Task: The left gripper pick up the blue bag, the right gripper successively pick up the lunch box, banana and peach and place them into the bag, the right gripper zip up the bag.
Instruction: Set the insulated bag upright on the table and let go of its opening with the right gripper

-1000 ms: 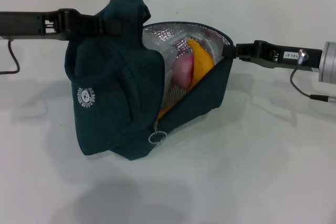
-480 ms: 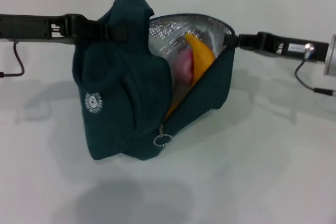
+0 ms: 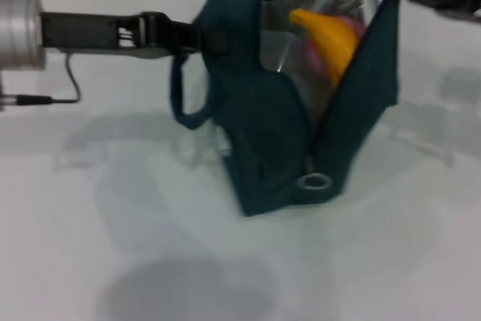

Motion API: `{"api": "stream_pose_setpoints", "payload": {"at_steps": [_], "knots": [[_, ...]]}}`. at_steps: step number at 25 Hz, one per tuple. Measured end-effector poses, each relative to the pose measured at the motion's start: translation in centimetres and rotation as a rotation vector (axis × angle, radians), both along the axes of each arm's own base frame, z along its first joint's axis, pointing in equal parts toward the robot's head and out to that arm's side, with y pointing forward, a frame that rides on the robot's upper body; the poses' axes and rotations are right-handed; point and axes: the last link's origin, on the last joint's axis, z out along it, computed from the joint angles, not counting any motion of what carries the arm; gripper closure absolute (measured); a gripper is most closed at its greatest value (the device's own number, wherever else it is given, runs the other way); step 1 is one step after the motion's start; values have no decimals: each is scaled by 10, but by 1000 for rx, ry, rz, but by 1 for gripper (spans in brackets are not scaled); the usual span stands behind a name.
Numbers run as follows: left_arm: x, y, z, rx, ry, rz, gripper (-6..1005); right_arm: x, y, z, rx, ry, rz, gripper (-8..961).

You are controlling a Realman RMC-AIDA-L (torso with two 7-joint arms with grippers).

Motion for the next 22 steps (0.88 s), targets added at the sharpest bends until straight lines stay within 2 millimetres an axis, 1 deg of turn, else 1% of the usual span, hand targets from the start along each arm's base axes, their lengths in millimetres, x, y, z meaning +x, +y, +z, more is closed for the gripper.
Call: {"api": "stream_pose_setpoints", "payload": {"at_steps": [1,4,5,6,7,14,22], "knots": [[1,0,-5,-7,-4,6,963,-1,-2,8,12,11,18,922],[4,4,-24,-35,-3,27,963,4,-9,17,29,19,27,922],[3,6,-37,-44,-2,46,963,8,-12,16,30,14,23,922],[3,6,-37,-44,-2,46,963,8,-12,16,30,14,23,922],[2,7,-44,-41,-3,59,963,12,-14,10,26,4,21,922],[-3,9,-50,-9,9,81,963,18,-17,-1,19,-32,18,923],[-7,5,-53,-15,18,81,963,21,-18,-2,27,-35,14,918]]}}
